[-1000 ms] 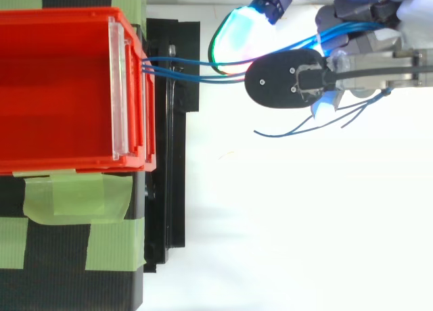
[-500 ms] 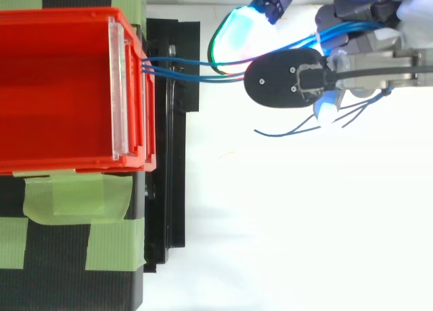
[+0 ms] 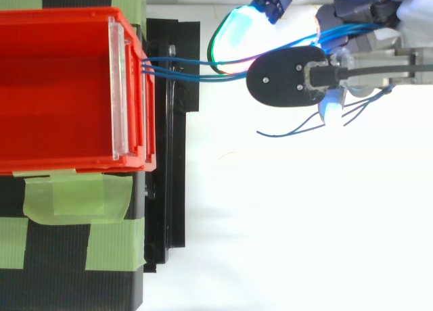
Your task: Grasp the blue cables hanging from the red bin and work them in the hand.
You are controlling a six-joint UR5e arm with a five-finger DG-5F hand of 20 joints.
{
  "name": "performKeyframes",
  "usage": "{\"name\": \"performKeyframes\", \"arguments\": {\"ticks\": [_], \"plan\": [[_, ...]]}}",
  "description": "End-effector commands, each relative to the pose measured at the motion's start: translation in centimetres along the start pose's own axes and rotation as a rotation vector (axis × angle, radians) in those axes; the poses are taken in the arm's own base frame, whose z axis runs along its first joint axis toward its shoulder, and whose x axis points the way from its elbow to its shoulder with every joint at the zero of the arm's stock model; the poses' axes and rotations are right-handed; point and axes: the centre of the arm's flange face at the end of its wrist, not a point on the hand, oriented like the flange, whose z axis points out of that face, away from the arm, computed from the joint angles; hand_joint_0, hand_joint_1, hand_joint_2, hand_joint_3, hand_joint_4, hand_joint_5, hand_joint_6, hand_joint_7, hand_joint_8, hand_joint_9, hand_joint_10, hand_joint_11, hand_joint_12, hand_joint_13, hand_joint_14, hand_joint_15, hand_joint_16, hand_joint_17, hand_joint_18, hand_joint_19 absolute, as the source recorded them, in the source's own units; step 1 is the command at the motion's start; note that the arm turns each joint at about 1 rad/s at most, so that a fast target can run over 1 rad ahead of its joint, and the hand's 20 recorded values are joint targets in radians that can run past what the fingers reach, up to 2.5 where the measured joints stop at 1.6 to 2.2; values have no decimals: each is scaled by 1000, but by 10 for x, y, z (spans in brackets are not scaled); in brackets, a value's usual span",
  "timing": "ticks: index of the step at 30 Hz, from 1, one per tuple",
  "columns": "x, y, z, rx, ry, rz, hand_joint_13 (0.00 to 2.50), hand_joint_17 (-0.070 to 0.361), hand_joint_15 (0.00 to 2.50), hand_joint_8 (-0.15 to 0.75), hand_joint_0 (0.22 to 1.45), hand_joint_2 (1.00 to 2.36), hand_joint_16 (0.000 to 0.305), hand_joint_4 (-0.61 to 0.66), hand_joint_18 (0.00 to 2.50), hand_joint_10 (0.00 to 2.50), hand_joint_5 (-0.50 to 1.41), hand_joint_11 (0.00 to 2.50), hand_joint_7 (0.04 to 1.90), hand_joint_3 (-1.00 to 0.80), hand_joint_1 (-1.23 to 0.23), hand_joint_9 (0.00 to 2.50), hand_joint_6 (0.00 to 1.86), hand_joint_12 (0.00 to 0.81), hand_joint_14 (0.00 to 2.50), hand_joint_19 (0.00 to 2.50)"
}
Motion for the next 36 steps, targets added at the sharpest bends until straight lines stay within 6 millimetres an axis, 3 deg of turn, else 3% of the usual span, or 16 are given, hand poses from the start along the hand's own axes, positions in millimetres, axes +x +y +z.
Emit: {"name": "performKeyframes", "arguments": {"ticks": [1,4,10,14,25,36], "plan": [[0,0,0,1,0,-1,972,119,1753,474,946,1022,53,275,1283,2500,337,2500,1329,-274,-636,705,21,540,2500,690],[0,0,0,1,0,-1,983,115,1755,476,965,1023,51,283,1299,2500,339,2500,1328,-235,-633,714,25,539,2500,710],[0,0,0,1,0,-1,986,115,1770,480,925,1020,51,286,1304,2500,340,2500,1330,-458,-639,725,23,541,2500,715],[0,0,0,1,0,-1,993,113,1761,475,941,1021,50,296,1309,2500,342,2500,1329,-445,-642,732,27,537,2500,719],[3,0,-2,0,6,12,1004,110,1762,436,1003,1026,49,282,1328,2500,349,2500,1313,-157,-629,738,42,537,2500,722],[4,0,-2,0,8,16,1006,124,1762,405,1057,1017,55,271,1270,2500,361,2500,1301,317,-667,707,69,549,2500,538]]}}
